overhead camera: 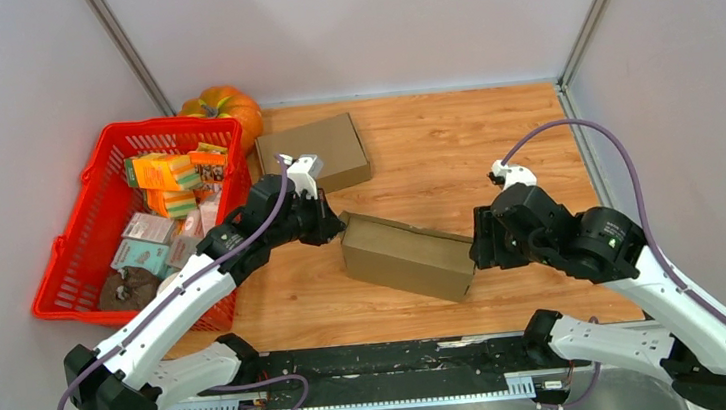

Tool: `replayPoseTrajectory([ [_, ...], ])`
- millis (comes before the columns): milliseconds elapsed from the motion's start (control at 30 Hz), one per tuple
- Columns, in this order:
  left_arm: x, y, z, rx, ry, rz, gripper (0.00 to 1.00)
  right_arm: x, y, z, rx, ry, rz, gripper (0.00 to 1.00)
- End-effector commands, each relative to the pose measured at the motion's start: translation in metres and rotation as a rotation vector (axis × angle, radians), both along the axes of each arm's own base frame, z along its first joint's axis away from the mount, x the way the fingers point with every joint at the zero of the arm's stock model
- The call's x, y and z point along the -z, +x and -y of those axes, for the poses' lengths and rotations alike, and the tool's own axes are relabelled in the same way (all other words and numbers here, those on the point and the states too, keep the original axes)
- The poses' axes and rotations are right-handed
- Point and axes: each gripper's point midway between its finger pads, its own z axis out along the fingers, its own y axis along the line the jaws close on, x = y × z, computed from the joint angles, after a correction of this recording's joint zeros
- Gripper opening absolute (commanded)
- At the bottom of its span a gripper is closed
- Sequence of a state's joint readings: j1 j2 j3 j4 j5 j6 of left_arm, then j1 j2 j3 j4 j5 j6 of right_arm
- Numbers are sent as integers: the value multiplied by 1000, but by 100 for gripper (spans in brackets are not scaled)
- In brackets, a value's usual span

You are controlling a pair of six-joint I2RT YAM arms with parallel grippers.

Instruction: Fold the paper box

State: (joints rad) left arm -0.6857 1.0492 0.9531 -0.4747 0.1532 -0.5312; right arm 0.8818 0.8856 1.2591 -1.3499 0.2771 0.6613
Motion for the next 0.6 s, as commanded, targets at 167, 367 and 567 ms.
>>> replayPoseTrajectory([
  [167, 10, -11, -5, 29, 45, -37, 0, 38, -11, 29, -2, -178, -88, 43],
  [367, 12, -14, -6, 37, 42, -43, 0, 46, -2, 32, 28, -211, -64, 6],
  [567, 13, -15, -5, 43, 42, -50, 0, 23, -5, 1, 1, -54, -91, 0],
])
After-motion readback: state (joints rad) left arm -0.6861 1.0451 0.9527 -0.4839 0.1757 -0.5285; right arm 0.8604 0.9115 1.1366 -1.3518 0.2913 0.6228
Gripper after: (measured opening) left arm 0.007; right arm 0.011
